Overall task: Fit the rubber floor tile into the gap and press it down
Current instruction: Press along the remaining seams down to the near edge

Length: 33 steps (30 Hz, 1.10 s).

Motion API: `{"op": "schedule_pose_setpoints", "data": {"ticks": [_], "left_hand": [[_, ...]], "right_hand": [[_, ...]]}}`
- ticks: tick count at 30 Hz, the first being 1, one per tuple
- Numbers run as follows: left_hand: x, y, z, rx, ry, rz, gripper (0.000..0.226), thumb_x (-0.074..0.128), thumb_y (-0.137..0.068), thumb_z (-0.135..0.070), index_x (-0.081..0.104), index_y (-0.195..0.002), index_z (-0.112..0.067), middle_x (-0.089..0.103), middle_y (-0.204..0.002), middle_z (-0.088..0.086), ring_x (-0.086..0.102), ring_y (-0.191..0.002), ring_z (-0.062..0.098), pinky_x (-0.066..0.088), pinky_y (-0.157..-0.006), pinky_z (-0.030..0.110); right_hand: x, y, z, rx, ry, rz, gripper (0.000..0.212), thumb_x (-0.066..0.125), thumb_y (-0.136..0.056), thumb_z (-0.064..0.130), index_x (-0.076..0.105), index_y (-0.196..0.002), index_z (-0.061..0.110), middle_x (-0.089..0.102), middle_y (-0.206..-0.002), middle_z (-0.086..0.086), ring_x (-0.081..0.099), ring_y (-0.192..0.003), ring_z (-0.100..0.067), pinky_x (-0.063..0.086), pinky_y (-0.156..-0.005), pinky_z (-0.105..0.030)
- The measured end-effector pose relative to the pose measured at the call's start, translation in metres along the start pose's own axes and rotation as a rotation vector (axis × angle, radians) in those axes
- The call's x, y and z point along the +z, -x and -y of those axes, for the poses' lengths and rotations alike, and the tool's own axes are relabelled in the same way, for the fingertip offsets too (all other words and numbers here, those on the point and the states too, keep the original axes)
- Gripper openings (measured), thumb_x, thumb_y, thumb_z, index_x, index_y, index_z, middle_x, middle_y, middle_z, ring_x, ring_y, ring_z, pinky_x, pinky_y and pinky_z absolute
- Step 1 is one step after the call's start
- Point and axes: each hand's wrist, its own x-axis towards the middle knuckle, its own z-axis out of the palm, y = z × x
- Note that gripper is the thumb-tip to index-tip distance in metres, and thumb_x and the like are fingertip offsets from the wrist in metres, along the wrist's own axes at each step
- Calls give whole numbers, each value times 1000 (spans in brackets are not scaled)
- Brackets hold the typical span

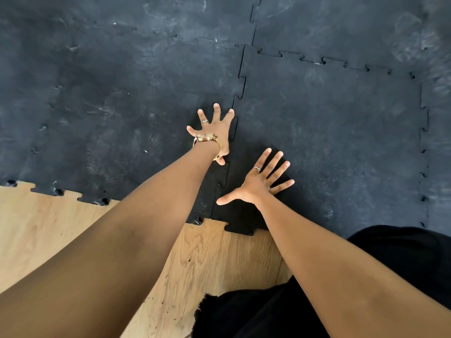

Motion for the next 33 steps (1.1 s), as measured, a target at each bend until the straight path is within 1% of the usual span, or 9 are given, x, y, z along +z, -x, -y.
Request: {"op": "schedule_pose_setpoints", "data": {"ticks": [8, 15, 19, 22, 23, 25, 27, 31, 33], "left_hand": [[7, -11, 5, 5, -73, 16, 131, 83, -68, -6, -14, -151, -35, -33, -157, 1, -18, -144, 48, 13, -105, 76], [12, -9, 4, 16, -38, -39, 129, 78, -65, 0, -9, -153, -34, -26, -160, 3, -19, -144, 45, 8, -106, 77], [10, -4, 5, 36, -13, -59, 126, 79, -66, 0, -4, -154, -34, -22, -161, 4, -19, -147, 38, 5, -109, 72], [8, 2, 11, 94, -113, -17, 124, 79, -71, -14, -12, -153, -28, -27, -159, 10, -22, -146, 34, 3, -117, 63], [9, 6, 13, 137, -180, 35, 130, 82, -70, -26, -20, -151, -24, -34, -155, 11, -27, -144, 33, 0, -117, 62], [16, 18, 12, 195, -335, 207, 157, 86, -54, -57, -38, -142, -18, -48, -145, 11, -40, -136, 33, -9, -115, 61], [28, 29, 7, 178, -444, 325, 171, 85, -40, -69, -51, -129, -16, -57, -134, 17, -48, -127, 36, -13, -112, 62], [40, 28, -1, 68, -516, 364, 166, 88, -48, -59, -59, -112, -16, -61, -124, 24, -51, -118, 40, -13, -111, 66], [40, 23, -1, 63, -534, 414, 163, 86, -51, -60, -60, -107, -15, -63, -117, 24, -51, -115, 41, -13, -110, 66]], "right_hand": [[-2, -3, 4, 36, 18, -2, 181, 89, -26, 68, -65, -106, 16, -70, -113, -14, -61, -107, -39, -32, -84, -68], [-1, -4, 4, 44, 15, -10, 182, 88, -25, 69, -65, -107, 16, -70, -116, -13, -60, -109, -39, -34, -83, -67], [-4, 2, 5, 29, 32, -6, 180, 88, -31, 67, -62, -113, 14, -68, -120, -15, -58, -112, -41, -27, -92, -69], [-11, 11, 1, -34, 86, -9, 175, 89, -38, 63, -53, -128, 13, -59, -134, -16, -48, -126, -43, -16, -104, -69], [-15, 14, -3, -60, 130, -32, 173, 90, -41, 60, -47, -134, 12, -52, -141, -18, -39, -133, -45, -8, -108, -68], [-23, 18, -15, -93, 233, -95, 166, 91, -46, 54, -35, -143, 10, -34, -153, -21, -22, -142, -45, 2, -114, -64], [-32, 21, -30, -82, 312, -108, 164, 90, -49, 54, -37, -142, 10, -34, -154, -19, -27, -141, -44, -8, -112, -64], [-38, 10, -50, -103, 254, 16, 175, 93, -40, 55, -54, -126, 17, -63, -130, -13, -53, -120, -43, -24, -98, -71], [-35, 2, -53, -140, 190, 54, 180, 93, -31, 58, -58, -122, 20, -68, -124, -9, -62, -111, -40, -33, -90, -69]]}}
